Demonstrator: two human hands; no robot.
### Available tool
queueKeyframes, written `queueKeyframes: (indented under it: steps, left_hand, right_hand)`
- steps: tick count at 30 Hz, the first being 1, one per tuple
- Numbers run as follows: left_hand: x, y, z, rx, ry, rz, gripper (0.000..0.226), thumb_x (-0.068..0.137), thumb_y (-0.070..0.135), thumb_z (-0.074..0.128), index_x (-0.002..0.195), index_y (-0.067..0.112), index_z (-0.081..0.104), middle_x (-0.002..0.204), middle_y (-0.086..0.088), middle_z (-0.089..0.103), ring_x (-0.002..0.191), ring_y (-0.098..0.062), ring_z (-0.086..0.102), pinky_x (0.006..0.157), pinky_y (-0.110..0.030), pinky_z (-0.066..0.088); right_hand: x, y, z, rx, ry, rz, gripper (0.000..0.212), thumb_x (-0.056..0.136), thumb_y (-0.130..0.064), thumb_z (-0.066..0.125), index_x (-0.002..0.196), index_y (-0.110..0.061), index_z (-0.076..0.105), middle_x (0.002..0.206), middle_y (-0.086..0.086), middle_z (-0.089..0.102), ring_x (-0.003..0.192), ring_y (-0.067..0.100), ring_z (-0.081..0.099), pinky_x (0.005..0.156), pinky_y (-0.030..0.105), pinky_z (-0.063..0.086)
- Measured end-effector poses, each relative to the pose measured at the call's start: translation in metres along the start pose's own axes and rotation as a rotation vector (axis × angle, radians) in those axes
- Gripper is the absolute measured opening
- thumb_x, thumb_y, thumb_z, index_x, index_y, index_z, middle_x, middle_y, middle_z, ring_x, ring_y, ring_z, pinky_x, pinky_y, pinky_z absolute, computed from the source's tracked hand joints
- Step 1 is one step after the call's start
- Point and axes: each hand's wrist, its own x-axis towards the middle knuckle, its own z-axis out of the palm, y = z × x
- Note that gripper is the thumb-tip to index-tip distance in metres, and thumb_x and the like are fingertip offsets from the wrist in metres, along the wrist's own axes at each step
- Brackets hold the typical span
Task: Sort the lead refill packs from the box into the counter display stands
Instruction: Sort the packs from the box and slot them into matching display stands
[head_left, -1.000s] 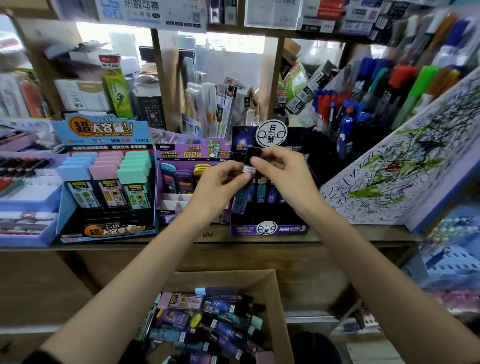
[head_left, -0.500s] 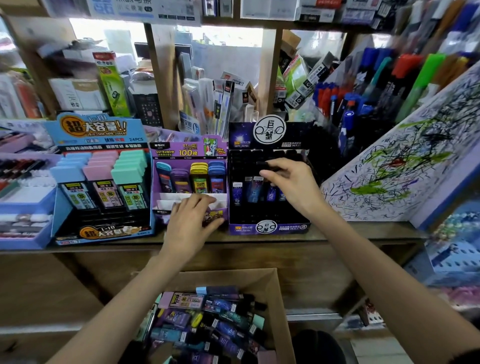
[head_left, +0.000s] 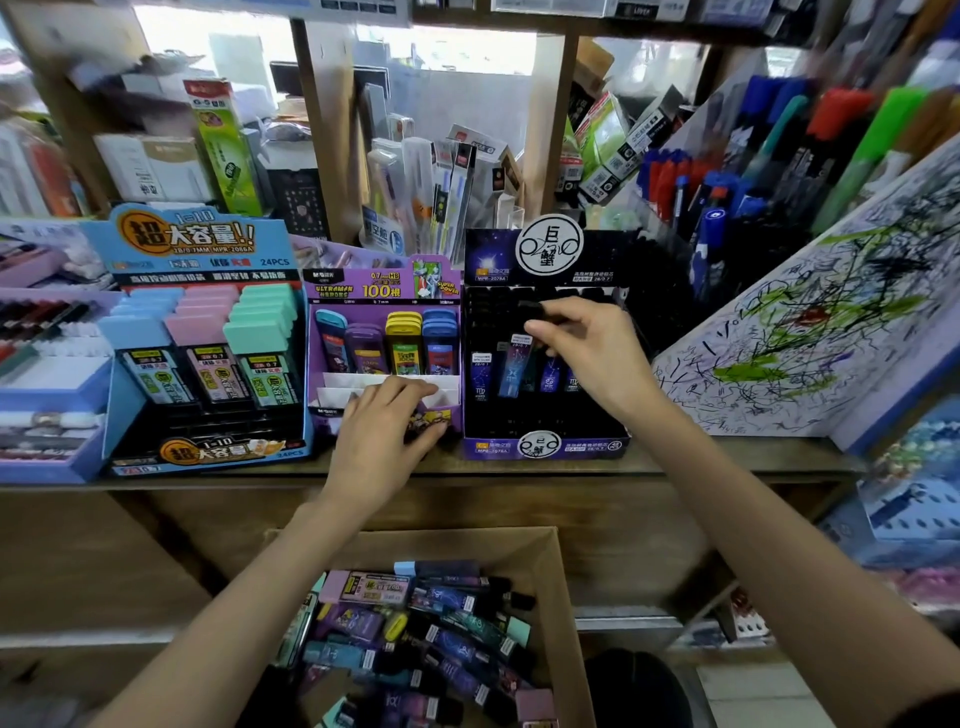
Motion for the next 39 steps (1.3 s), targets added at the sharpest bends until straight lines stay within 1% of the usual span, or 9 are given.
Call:
queueKeyframes:
  steps: [7, 11, 15, 19, 25, 28, 32, 35, 39]
  left_hand:
    - [0.000, 0.000, -0.002, 0.001, -0.017, -0.006, 0.036, 0.088, 0.031, 0.062, 0.121, 0.016, 0.058, 0.114, -0.004, 0.057, 0.108, -0.027, 0.051, 0.096, -0.044, 0.037]
    - [-0.001, 0.000, -0.002, 0.006, -0.024, -0.004, 0.037, 0.089, 0.031, 0.061, 0.123, 0.017, 0.056, 0.116, -0.004, 0.056, 0.110, -0.027, 0.050, 0.098, -0.044, 0.036]
    - [0.000, 0.000, -0.004, 0.011, -0.041, 0.006, 0.039, 0.090, 0.031, 0.060, 0.126, 0.017, 0.054, 0.120, -0.004, 0.055, 0.113, -0.027, 0.048, 0.100, -0.044, 0.035]
    - [-0.002, 0.000, -0.010, -0.011, -0.096, 0.028, 0.044, 0.091, 0.030, 0.058, 0.132, 0.016, 0.050, 0.131, -0.003, 0.050, 0.124, -0.025, 0.042, 0.105, -0.044, 0.032]
    - [-0.042, 0.005, -0.027, -0.101, 0.046, 0.141, 0.036, 0.086, 0.014, 0.065, 0.121, 0.008, 0.058, 0.124, -0.010, 0.054, 0.120, -0.028, 0.046, 0.100, -0.041, 0.036]
    - [-0.078, -0.006, -0.023, -0.231, -0.073, 0.113, 0.028, 0.088, 0.016, 0.062, 0.116, 0.012, 0.060, 0.114, -0.001, 0.055, 0.109, -0.018, 0.051, 0.091, -0.035, 0.043]
    - [-0.132, -0.033, 0.012, -0.277, -0.290, -0.044, 0.030, 0.088, 0.017, 0.063, 0.117, 0.011, 0.059, 0.114, -0.002, 0.054, 0.108, -0.018, 0.052, 0.087, -0.018, 0.037]
    - [-0.167, -0.054, 0.043, -0.290, -0.409, -0.188, 0.031, 0.086, 0.011, 0.065, 0.116, 0.007, 0.059, 0.116, -0.010, 0.055, 0.110, -0.025, 0.052, 0.092, -0.031, 0.040]
    - [-0.206, -0.084, 0.077, -0.253, -0.508, -0.356, 0.039, 0.085, 0.009, 0.066, 0.122, 0.003, 0.055, 0.121, -0.017, 0.050, 0.114, -0.032, 0.051, 0.095, -0.034, 0.042]
  right_hand:
    - [-0.003, 0.003, 0.007, -0.061, -0.082, 0.009, 0.031, 0.084, -0.017, 0.069, 0.113, -0.006, 0.066, 0.091, -0.003, 0.066, 0.073, -0.003, 0.059, 0.073, 0.008, 0.048]
    - [0.000, 0.008, 0.013, -0.091, -0.070, 0.101, 0.033, 0.085, -0.018, 0.068, 0.114, -0.004, 0.065, 0.091, 0.007, 0.070, 0.074, 0.012, 0.066, 0.075, 0.020, 0.055]
    - [0.003, 0.005, 0.019, -0.153, -0.031, 0.103, 0.026, 0.084, -0.019, 0.069, 0.104, -0.001, 0.070, 0.081, 0.008, 0.071, 0.069, 0.010, 0.065, 0.073, 0.021, 0.055]
    - [0.002, -0.002, 0.017, -0.347, -0.066, 0.130, 0.024, 0.087, -0.030, 0.065, 0.086, -0.007, 0.072, 0.068, 0.003, 0.066, 0.065, 0.011, 0.065, 0.058, 0.015, 0.048]
    - [-0.035, -0.009, 0.000, -0.426, -0.097, 0.027, 0.024, 0.087, -0.026, 0.065, 0.104, -0.009, 0.067, 0.097, 0.005, 0.068, 0.087, 0.014, 0.063, 0.081, 0.028, 0.052]
    - [-0.074, -0.006, -0.003, -0.386, -0.213, -0.071, 0.022, 0.089, -0.025, 0.062, 0.106, -0.012, 0.067, 0.097, -0.003, 0.064, 0.083, -0.001, 0.059, 0.078, 0.015, 0.049]
    - [-0.133, 0.023, 0.014, -0.366, -0.483, 0.045, 0.017, 0.090, -0.026, 0.060, 0.102, -0.017, 0.069, 0.093, -0.010, 0.066, 0.077, -0.011, 0.055, 0.069, -0.001, 0.040]
    - [-0.173, 0.059, 0.042, -0.379, -0.640, 0.171, 0.020, 0.093, -0.025, 0.056, 0.106, -0.015, 0.068, 0.103, -0.003, 0.068, 0.089, 0.002, 0.059, 0.077, 0.010, 0.044]
    - [-0.211, 0.105, 0.088, -0.371, -0.732, 0.363, 0.027, 0.094, -0.025, 0.056, 0.117, -0.014, 0.061, 0.120, 0.003, 0.061, 0.108, 0.017, 0.058, 0.087, 0.026, 0.044]
